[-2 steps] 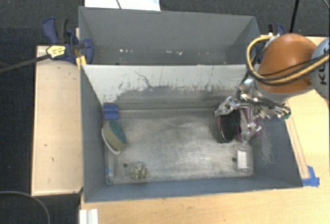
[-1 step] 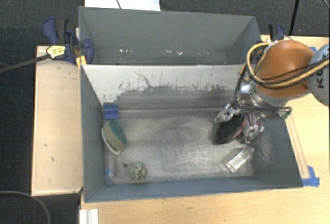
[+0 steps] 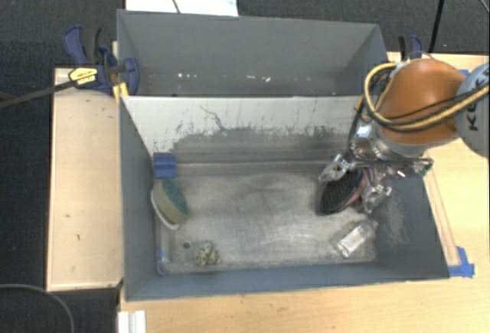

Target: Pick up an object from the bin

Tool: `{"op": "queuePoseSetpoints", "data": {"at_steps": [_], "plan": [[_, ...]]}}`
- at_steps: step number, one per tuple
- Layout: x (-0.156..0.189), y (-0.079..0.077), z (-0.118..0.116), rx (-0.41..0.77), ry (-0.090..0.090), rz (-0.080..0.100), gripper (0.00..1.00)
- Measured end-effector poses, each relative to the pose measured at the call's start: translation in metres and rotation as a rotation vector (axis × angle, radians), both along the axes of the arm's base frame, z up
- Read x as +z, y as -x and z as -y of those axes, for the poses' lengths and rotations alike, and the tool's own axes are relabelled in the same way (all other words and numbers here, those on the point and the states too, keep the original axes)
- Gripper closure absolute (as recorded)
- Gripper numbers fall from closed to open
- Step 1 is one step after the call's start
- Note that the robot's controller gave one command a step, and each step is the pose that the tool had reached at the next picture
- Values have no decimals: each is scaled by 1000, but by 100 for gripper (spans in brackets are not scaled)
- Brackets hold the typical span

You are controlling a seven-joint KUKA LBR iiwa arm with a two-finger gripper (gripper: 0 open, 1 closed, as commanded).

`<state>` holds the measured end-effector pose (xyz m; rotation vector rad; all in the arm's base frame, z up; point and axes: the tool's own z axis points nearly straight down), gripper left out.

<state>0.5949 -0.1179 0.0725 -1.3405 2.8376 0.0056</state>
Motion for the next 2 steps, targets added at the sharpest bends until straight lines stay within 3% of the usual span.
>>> {"op": "queuePoseSetpoints", "data": {"at_steps": [1, 2], "plan": [[1, 0, 0, -5, -2, -1, 100], [3, 0, -2, -7, 1, -2, 100]]}}
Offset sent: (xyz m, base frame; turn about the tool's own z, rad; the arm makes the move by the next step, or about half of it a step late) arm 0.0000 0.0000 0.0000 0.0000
